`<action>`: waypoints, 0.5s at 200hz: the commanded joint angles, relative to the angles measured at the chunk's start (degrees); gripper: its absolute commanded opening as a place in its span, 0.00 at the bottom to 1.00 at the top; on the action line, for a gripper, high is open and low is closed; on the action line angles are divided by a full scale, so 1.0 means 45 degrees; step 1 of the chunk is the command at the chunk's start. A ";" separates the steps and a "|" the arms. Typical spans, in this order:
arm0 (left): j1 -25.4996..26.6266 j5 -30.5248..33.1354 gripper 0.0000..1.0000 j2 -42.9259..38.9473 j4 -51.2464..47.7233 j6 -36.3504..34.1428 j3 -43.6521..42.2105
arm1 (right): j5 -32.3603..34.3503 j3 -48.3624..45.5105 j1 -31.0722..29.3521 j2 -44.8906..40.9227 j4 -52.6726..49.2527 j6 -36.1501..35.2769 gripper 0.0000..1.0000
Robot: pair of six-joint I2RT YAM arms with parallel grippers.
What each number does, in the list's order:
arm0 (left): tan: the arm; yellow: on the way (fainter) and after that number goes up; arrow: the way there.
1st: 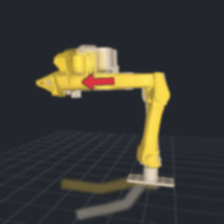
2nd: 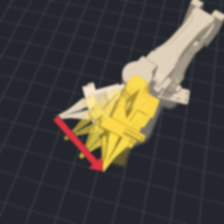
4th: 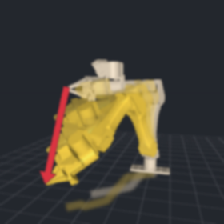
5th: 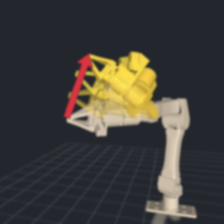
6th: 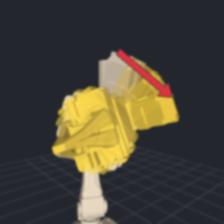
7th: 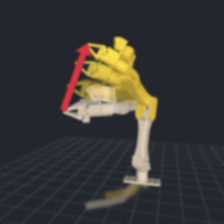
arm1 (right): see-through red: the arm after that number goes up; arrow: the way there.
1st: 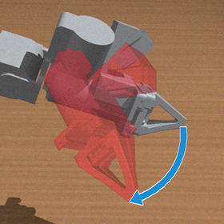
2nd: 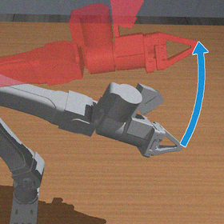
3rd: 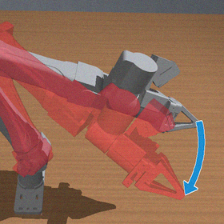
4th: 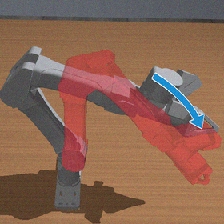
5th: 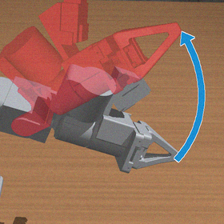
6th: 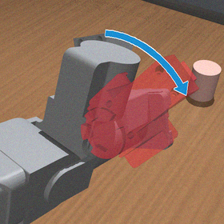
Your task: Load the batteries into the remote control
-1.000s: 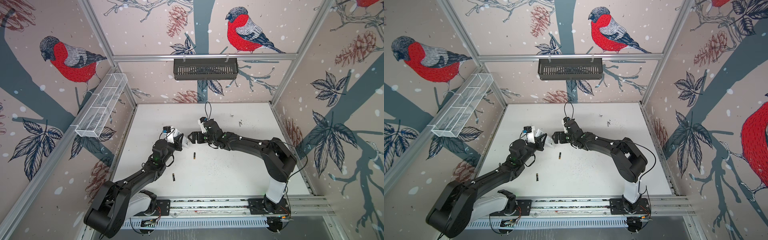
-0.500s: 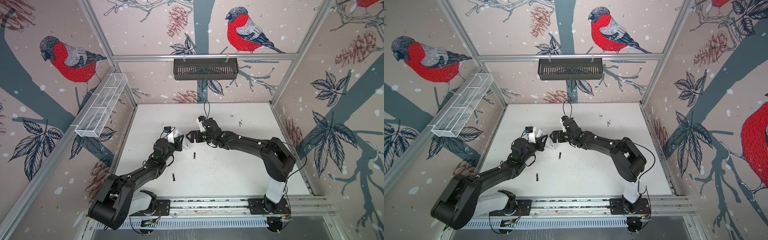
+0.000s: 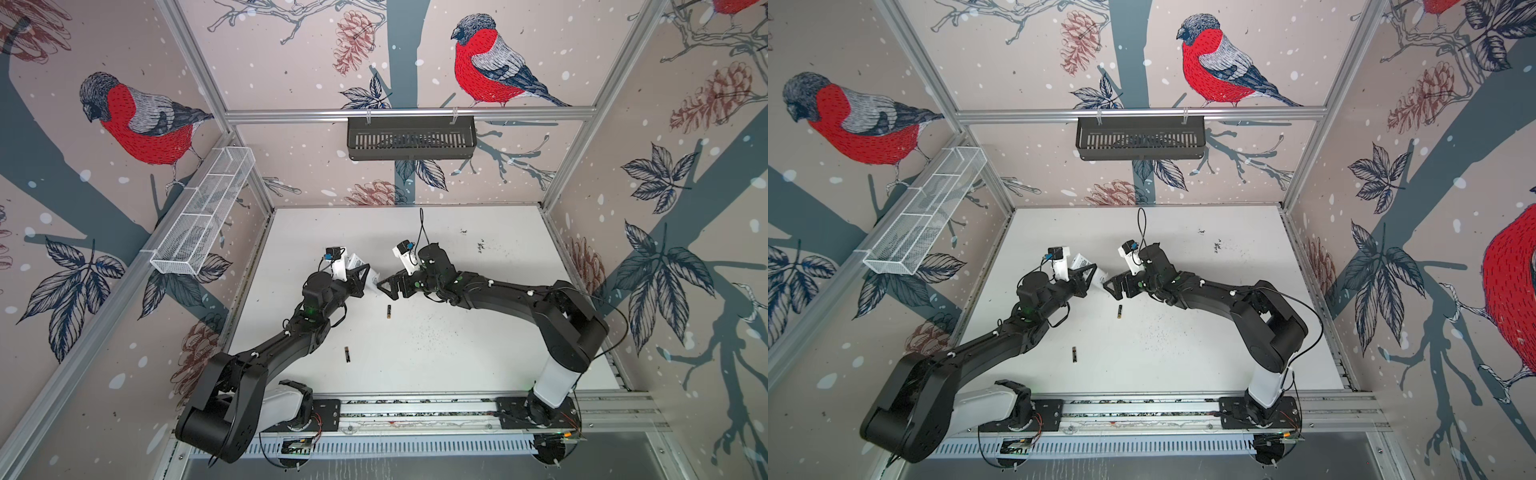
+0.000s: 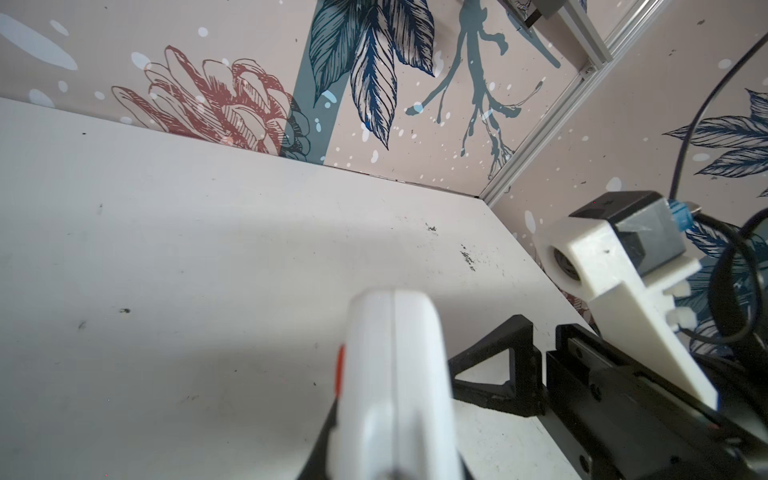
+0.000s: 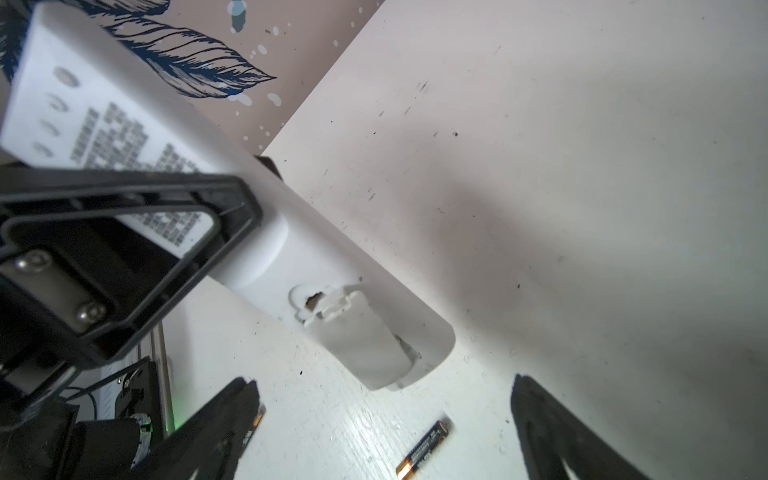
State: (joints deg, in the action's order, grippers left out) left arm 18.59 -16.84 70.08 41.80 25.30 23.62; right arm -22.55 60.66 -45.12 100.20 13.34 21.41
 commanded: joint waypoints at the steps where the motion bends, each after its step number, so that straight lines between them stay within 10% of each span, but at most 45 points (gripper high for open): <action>1: -0.0023 -0.0798 0.00 0.0012 0.0337 0.0215 0.0213 | -0.0576 -0.0116 0.0024 -0.0274 0.0649 -0.1068 0.96; 100: -0.0043 -0.2263 0.00 0.0318 0.0145 0.0517 0.0787 | -0.0420 0.0325 0.0106 -0.0158 -0.0021 -0.2355 0.73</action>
State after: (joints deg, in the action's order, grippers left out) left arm 18.55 -25.02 71.24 41.25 27.16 26.52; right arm -24.53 61.45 -44.75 99.35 13.34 12.71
